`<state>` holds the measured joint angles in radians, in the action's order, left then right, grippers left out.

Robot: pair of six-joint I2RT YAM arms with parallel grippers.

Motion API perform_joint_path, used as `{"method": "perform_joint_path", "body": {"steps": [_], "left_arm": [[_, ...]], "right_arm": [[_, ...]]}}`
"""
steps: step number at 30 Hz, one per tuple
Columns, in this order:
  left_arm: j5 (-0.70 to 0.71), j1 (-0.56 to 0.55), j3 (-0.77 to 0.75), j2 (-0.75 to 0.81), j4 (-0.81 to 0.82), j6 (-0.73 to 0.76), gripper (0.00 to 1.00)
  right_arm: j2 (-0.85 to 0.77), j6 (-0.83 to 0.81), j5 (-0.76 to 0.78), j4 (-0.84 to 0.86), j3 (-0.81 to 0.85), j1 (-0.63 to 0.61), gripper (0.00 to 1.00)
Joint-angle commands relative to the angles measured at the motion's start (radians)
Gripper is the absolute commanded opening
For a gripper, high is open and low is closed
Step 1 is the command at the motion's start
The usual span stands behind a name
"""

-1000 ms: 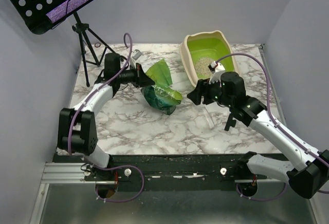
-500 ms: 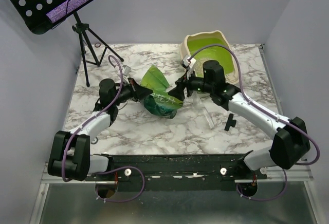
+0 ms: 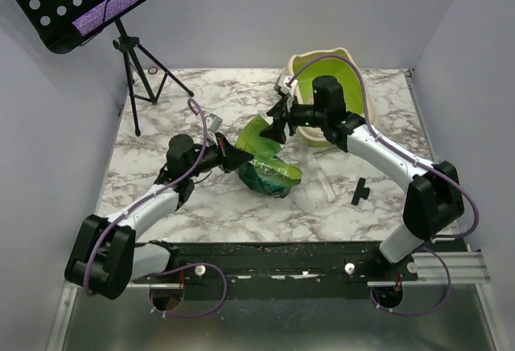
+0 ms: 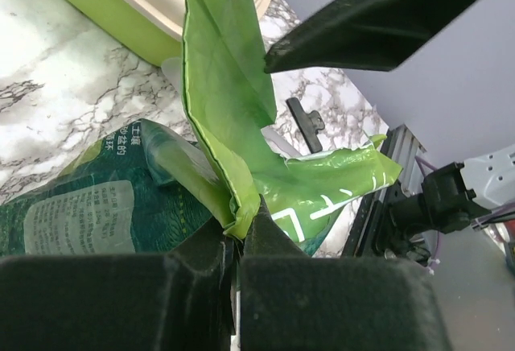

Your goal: Fill the litter box with clean litter

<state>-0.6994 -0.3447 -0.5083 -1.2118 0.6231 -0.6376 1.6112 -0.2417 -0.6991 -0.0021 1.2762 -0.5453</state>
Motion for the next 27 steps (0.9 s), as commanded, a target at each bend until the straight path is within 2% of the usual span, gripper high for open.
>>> {"method": "perform_joint_path", "body": {"steps": [1,6,10,13,16,17,19,20,21,23,24,26,27], "left_arm": [[-0.008,-0.016,-0.045,0.095,0.158,0.056,0.00],[-0.002,-0.023,-0.039,0.097,0.184,0.042,0.00],[0.018,-0.033,-0.033,0.100,0.194,0.047,0.00],[0.020,-0.036,-0.029,0.103,0.210,0.041,0.00],[0.026,-0.040,-0.024,0.109,0.219,0.039,0.00],[0.026,-0.040,-0.022,0.110,0.225,0.038,0.00],[0.029,-0.042,-0.018,0.113,0.242,0.032,0.00],[0.034,-0.042,-0.018,0.115,0.247,0.029,0.00],[0.043,-0.042,-0.019,0.118,0.241,0.032,0.00],[0.054,-0.042,-0.053,0.127,0.180,0.061,0.00],[0.063,-0.042,-0.099,0.133,0.061,0.094,0.13],[0.080,-0.042,-0.209,0.139,-0.163,0.191,0.47],[0.090,-0.042,-0.261,0.138,-0.289,0.247,0.56]], "right_arm": [[0.013,-0.038,-0.089,-0.036,0.003,0.016,0.80],[0.042,-0.042,-0.197,-0.070,-0.011,0.031,0.80],[0.065,-0.025,-0.345,-0.078,-0.018,0.033,0.80],[0.091,-0.008,-0.364,-0.079,-0.015,0.033,0.80],[0.102,-0.004,-0.373,-0.082,-0.018,0.033,0.75],[0.105,-0.001,-0.375,-0.085,-0.020,0.031,0.72],[0.105,0.001,-0.369,-0.099,-0.015,0.033,0.55],[0.110,0.004,-0.352,-0.120,-0.005,0.031,0.31],[0.108,0.002,-0.327,-0.139,0.011,0.031,0.03],[0.092,-0.005,-0.287,-0.176,0.028,0.031,0.00],[0.072,-0.004,-0.265,-0.182,0.028,0.030,0.00],[0.027,-0.004,-0.218,-0.193,0.029,0.024,0.00],[0.007,-0.013,-0.194,-0.214,0.047,0.018,0.00]]}}
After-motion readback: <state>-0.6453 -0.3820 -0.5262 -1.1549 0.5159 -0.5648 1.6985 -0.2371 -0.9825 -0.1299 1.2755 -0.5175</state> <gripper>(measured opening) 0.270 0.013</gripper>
